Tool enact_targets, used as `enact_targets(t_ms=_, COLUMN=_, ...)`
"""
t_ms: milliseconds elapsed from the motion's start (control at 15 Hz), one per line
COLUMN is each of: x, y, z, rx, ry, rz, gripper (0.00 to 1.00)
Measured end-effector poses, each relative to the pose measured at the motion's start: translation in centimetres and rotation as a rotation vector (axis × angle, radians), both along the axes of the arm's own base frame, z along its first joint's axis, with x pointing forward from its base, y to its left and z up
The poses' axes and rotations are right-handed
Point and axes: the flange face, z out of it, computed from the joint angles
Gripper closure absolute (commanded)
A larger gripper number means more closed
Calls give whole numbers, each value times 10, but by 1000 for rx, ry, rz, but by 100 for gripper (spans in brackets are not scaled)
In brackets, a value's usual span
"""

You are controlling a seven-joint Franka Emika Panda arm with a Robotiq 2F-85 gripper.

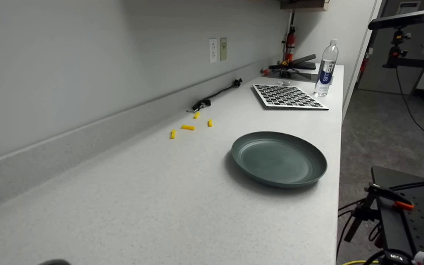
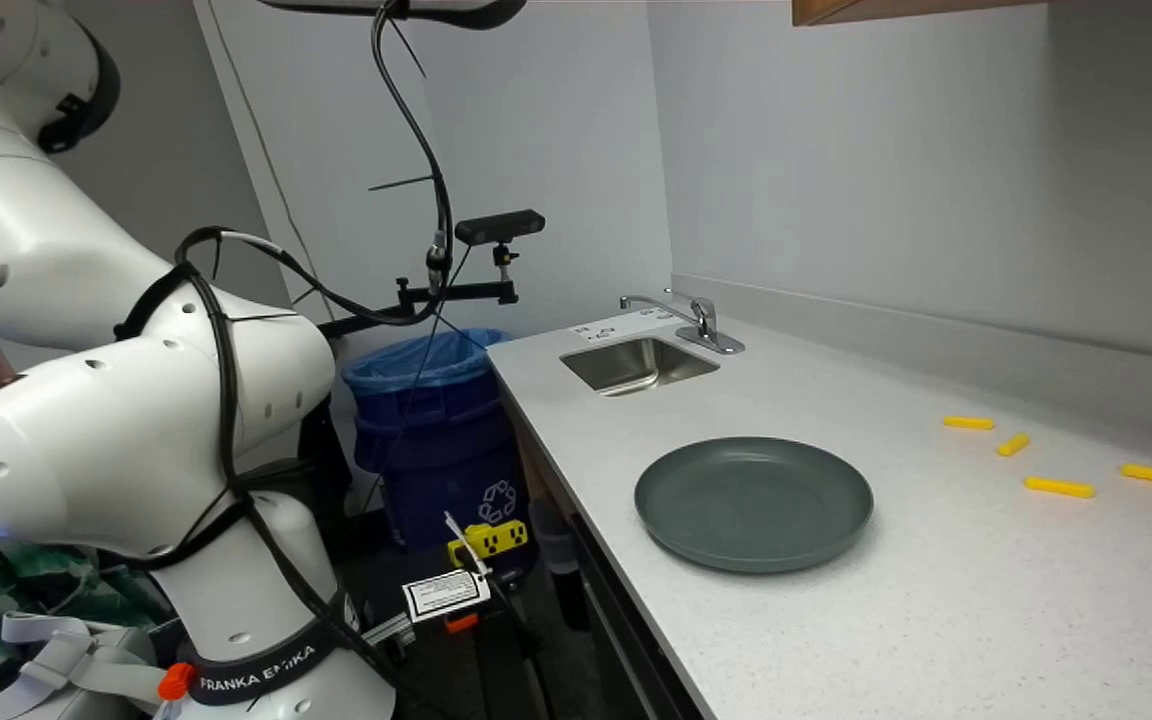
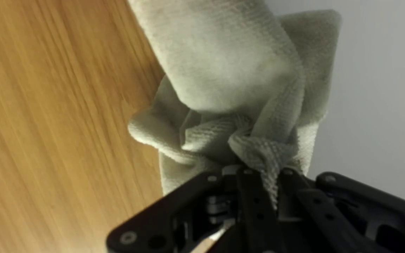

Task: Wipe the cabinet with the cloth

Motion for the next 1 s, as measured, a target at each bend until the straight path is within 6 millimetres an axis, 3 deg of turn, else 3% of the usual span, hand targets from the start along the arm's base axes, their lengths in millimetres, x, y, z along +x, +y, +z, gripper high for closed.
enact_targets(t_ms=400, x=4, y=5, z=-2, rx=-14, ry=36, rz=-36, gripper=98)
enact_targets(t_ms=667, x=5, y=16, z=-22, rx=20, ry=248, rz=-53, gripper=98)
enact_targets(t_ms=933, x=-7, y=27, z=-40, rx=85, ry=486, rz=-48, gripper=98)
enact_targets(t_ms=1000, x=-7, y=23, z=-48, rx=99, ry=535, rz=-51, gripper=98)
